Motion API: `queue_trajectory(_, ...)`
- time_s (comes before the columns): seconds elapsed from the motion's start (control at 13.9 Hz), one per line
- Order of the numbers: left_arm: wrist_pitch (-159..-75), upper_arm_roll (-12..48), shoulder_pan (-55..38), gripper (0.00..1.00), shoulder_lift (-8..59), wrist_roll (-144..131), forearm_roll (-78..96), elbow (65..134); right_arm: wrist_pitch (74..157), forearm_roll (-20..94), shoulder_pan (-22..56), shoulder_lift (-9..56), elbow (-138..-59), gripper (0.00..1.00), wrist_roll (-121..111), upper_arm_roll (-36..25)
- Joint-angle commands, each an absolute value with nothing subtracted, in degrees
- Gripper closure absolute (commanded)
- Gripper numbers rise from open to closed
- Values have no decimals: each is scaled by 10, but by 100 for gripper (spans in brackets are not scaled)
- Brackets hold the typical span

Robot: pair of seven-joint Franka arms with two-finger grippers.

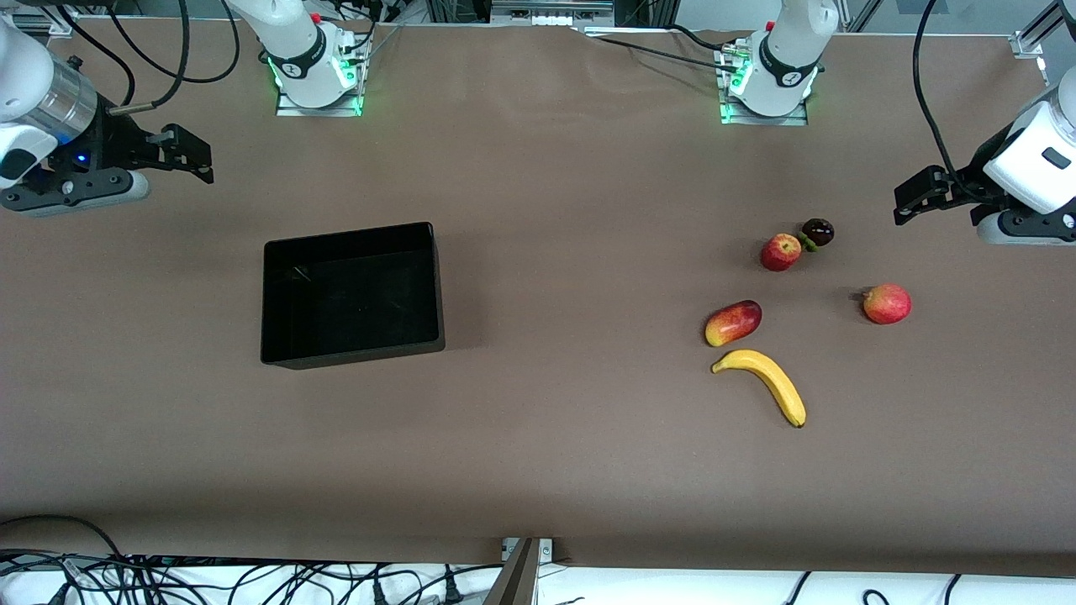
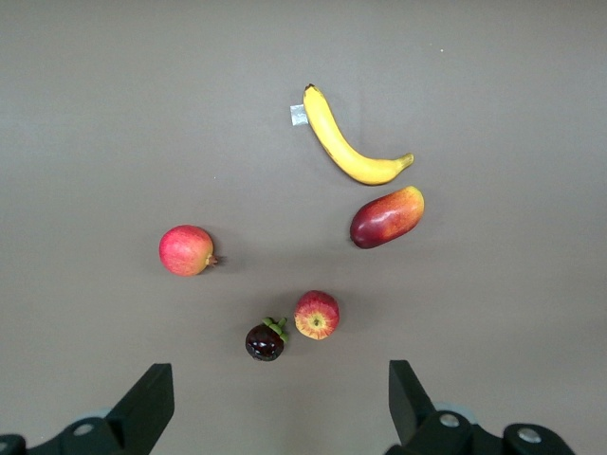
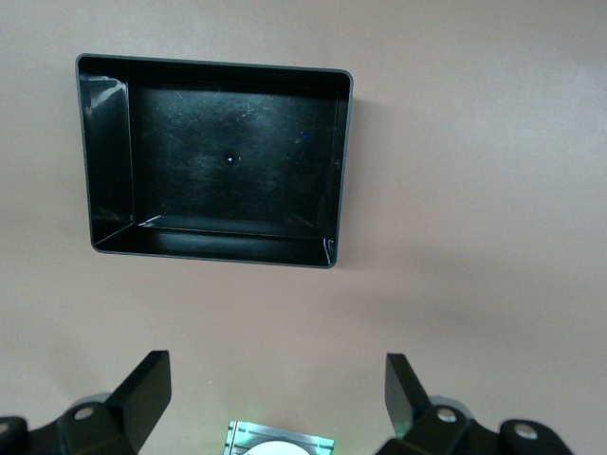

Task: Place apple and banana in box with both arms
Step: 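Move the right gripper down to the black box's side wall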

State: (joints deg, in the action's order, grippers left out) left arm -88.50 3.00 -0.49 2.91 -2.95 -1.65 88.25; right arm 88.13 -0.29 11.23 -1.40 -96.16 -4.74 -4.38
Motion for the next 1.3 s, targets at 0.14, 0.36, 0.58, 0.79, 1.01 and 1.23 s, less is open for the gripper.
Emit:
queue_trajectory(0.14, -871, 28, -6, 0, 39, -18, -11, 863, 969, -5, 104, 42, -1007, 0, -46, -34)
queue_trajectory(0.36, -871, 28, -6, 0, 39, -18, -11, 863, 1112, -4, 99, 80, -1096, 0, -46, -45)
queue_trajectory(0.58, -871, 28, -6, 0, 38, -18, -11, 863, 1227, -2, 98, 125, -1152, 0, -46, -59)
queue_trajectory(0.79, -871, 29, -6, 0, 39, -18, -11, 863, 1288, -2, 91, 169, -1170, 0, -46, -63)
queue_trajectory(1.01, -869, 29, -6, 0, 38, -19, -11, 863, 1312, -1, 84, 202, -1170, 15, -46, -63)
queue_trajectory(1.23, -869, 29, -6, 0, 38, -19, -11, 863, 1313, 19, 83, 221, -1170, 67, -46, -63)
